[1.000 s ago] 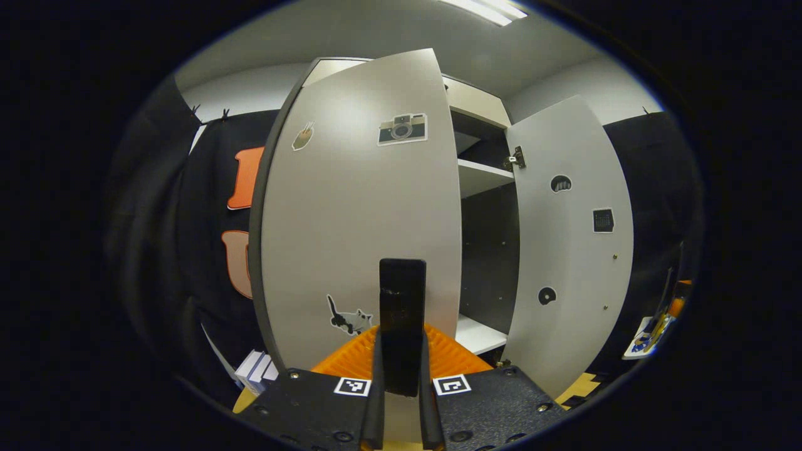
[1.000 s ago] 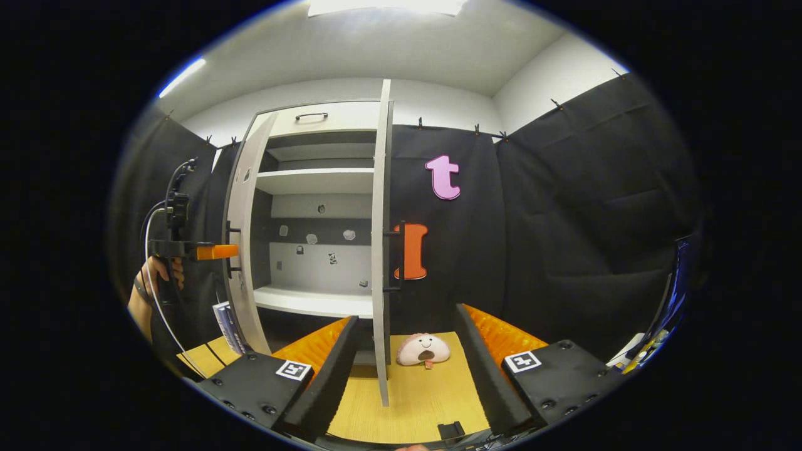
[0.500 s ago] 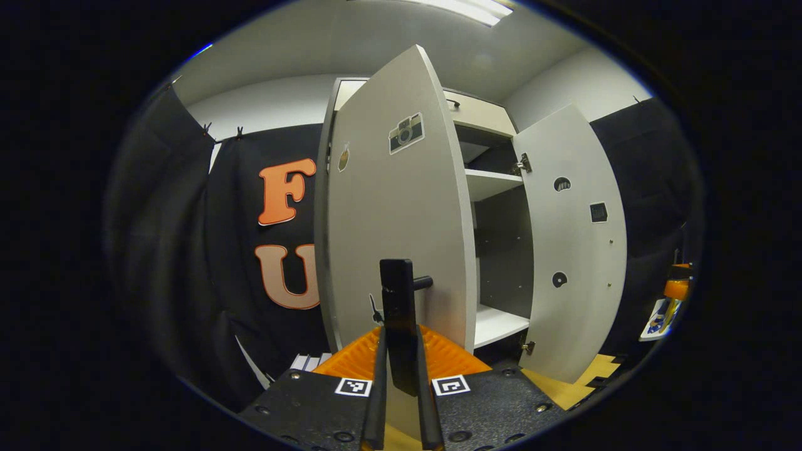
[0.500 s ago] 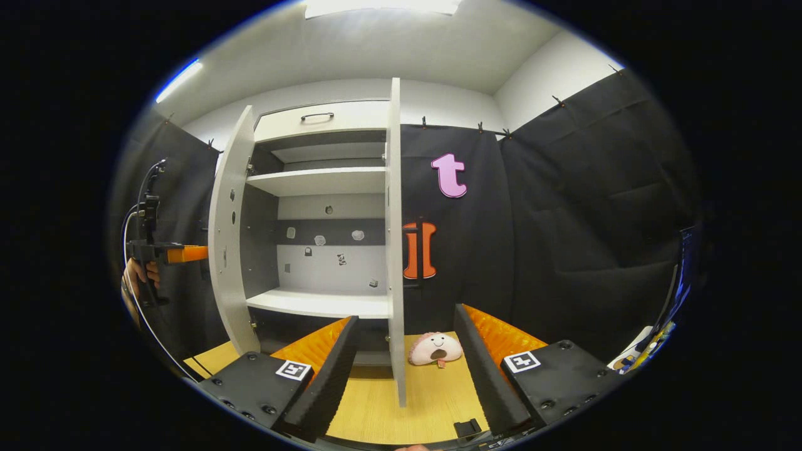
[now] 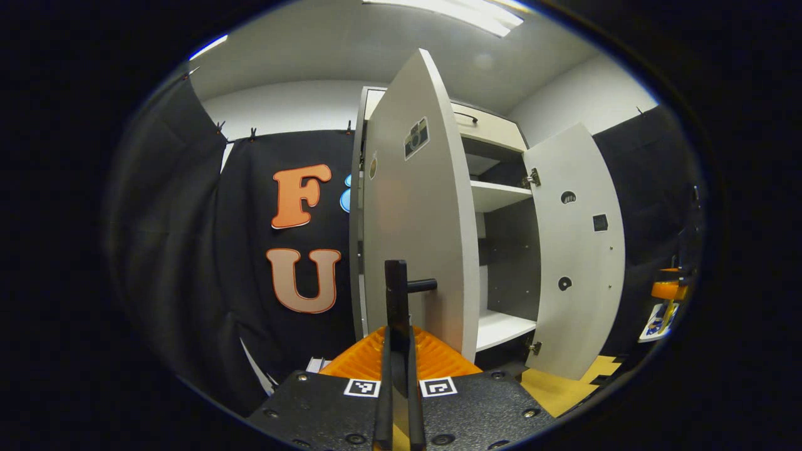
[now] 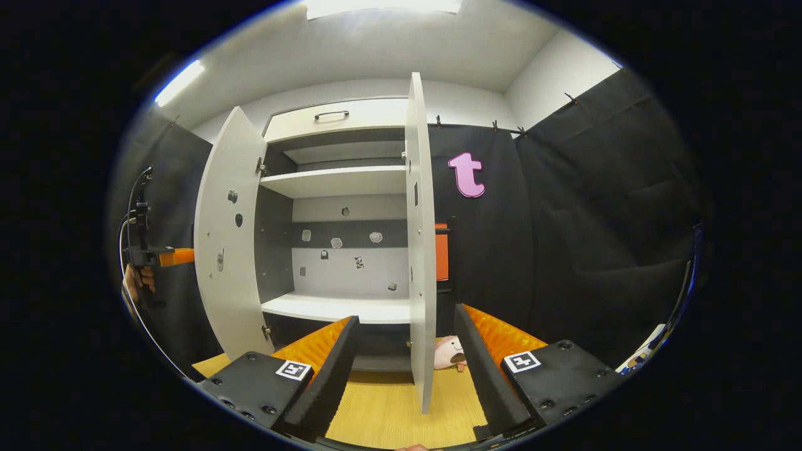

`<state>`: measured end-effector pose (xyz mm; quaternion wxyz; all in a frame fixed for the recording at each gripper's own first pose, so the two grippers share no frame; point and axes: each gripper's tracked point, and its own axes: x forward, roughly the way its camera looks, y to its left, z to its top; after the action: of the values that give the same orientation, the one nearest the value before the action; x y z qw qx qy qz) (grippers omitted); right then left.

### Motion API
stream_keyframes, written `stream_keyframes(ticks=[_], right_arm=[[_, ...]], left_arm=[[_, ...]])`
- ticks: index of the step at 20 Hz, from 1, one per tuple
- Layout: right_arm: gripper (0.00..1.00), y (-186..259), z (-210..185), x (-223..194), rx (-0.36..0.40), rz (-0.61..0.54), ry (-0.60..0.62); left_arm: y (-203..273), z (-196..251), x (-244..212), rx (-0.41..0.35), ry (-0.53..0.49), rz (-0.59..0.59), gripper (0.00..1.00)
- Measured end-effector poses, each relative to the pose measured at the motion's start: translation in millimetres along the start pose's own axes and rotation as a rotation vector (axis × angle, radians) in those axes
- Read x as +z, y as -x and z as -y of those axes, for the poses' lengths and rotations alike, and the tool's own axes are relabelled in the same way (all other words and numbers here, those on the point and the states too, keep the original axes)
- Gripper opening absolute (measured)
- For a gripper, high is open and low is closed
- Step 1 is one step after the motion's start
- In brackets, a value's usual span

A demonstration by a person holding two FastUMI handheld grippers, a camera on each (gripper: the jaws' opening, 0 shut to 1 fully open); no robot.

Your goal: Open the right door of the double-door shoe cabinet with the right hand, and open the left door with the left hand.

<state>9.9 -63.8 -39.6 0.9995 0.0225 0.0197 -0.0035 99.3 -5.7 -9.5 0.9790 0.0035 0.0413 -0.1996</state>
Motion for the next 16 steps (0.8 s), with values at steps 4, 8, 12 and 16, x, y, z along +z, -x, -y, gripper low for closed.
stream_keyframes(ticks=[4,8,12,16], right_arm=[[0.96,-2.7,3.5,-2.0,-0.014,0.0,0.006],[0.96,-6.8,5.0,-1.8,-0.014,0.0,0.005],[0.96,-8.5,2.9,-2.4,-0.001,-0.005,-0.003],[0.96,-10.2,2.7,-4.1,0.006,-0.011,0.003]], left_arm=[[3.5,-25.0,0.4,0.045,-0.024,0.026,0.09],[6.9,-41.8,-0.1,0.074,-0.032,0.036,0.06],[17.1,-42.2,1.6,0.066,-0.043,0.041,0.05],[50.1,-41.6,-1.1,0.117,-0.025,0.035,0.03]])
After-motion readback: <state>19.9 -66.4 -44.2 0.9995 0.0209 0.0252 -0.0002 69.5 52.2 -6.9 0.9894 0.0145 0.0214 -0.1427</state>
